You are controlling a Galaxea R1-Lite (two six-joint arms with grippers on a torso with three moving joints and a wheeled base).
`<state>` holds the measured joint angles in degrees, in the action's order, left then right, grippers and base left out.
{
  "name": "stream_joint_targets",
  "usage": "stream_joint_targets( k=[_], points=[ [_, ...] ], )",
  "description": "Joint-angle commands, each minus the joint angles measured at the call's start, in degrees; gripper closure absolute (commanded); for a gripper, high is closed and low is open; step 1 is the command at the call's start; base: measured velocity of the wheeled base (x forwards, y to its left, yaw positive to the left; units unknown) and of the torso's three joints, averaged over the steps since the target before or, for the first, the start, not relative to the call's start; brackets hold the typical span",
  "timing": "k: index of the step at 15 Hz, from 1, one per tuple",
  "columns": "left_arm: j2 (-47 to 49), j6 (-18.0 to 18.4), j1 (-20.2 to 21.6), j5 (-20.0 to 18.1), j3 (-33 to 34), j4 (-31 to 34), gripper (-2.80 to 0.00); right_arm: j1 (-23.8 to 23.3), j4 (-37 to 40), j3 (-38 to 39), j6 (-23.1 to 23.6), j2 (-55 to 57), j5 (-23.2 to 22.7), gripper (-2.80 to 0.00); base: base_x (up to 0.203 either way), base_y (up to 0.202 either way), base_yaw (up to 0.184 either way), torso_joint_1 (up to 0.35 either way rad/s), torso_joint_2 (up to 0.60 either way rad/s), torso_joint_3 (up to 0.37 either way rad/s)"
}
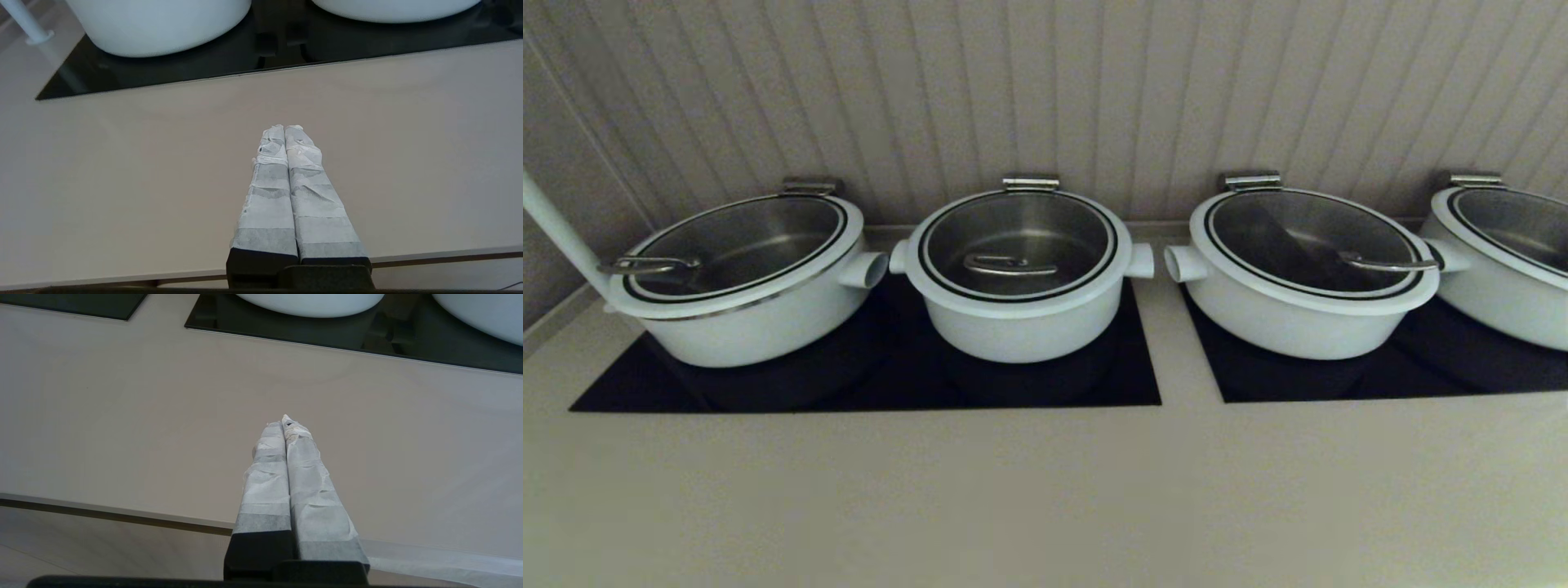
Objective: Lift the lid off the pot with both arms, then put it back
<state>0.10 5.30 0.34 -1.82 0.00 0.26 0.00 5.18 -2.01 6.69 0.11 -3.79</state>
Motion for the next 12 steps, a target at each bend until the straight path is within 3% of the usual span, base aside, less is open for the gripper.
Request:
stream_joint_targets(
  k=[1, 7, 12],
  points=[
    [-0.1, -0.3, 0.0, 0.1, 0.0, 0.0, 0.0, 0.0, 0.0, 0.0, 0.1, 0.0, 0.0, 0.0, 0.0, 0.0, 0.0, 0.0, 0.0, 0.0],
    [-0.1, -0.2, 0.0, 0.1, 0.0, 0.0, 0.0, 0.0, 0.0, 0.0, 0.1, 0.0, 0.0, 0.0, 0.0, 0.0, 0.0, 0.0, 0.0, 0.0],
    [-0.1, -3.6, 0.0, 0.2, 0.0, -0.1, 0.0, 0.0, 0.1, 0.0, 0.1, 0.0, -0.1, 0.0, 0.0, 0.0, 0.0, 0.0, 0.0, 0.0]
  ],
)
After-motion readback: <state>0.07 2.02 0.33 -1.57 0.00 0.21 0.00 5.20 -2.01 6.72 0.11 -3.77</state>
